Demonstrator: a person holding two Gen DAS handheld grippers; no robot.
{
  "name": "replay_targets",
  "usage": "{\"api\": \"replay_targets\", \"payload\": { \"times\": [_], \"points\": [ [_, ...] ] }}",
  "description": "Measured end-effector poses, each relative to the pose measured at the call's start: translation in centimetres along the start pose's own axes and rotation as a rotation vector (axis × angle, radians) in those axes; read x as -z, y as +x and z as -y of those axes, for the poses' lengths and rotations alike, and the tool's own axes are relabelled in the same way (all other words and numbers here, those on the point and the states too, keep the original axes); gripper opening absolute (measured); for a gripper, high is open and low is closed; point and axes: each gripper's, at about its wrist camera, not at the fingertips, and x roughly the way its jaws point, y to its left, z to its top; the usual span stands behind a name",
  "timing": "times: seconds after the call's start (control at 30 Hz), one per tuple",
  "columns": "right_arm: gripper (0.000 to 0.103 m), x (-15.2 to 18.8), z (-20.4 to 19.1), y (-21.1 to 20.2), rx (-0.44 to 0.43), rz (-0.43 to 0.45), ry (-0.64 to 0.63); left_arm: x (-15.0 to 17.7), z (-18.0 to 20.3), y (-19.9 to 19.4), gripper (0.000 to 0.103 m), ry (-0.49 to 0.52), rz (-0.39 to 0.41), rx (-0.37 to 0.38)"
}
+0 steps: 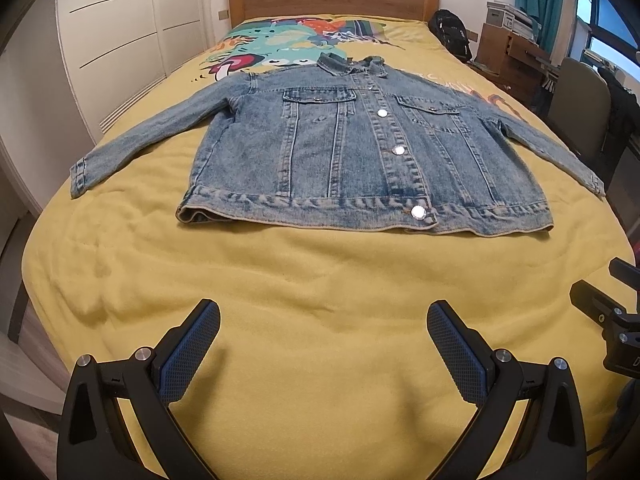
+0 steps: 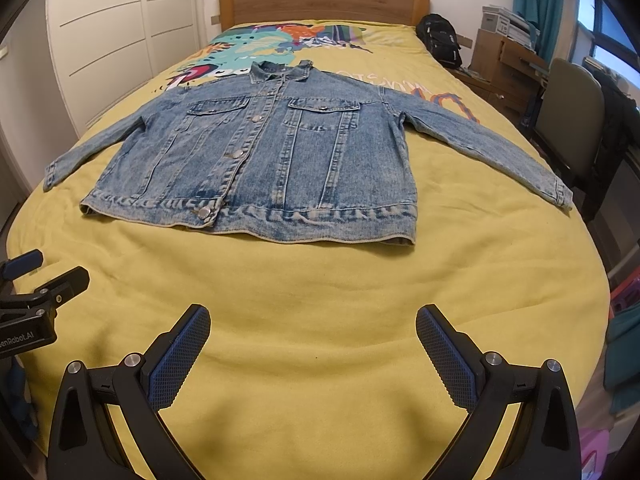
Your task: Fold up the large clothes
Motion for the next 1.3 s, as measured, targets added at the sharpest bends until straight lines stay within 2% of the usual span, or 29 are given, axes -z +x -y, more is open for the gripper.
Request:
{"api": "replay_targets", "payload": {
  "times": [0.33,0.6,1.3],
  "points": [
    [0.103,-0.2,0.4,-0.4,-0.014,0.011,0.01,-0.3,-0.3,-0.5,0.102,-0.028,0.007,0.0],
    [0.103,-0.3,0.5,-0.7,-0.025,0.02,0.017,-0.3,-0.2,-0.5,0.102,-0.03,-0.021,0.012],
    [0.103,-0.6,0.0,-0.9,-0.06,0.032,0.01,-1.1,-0.3,-1.4,0.102,-0.028,-0.014,0.068]
  ]
}}
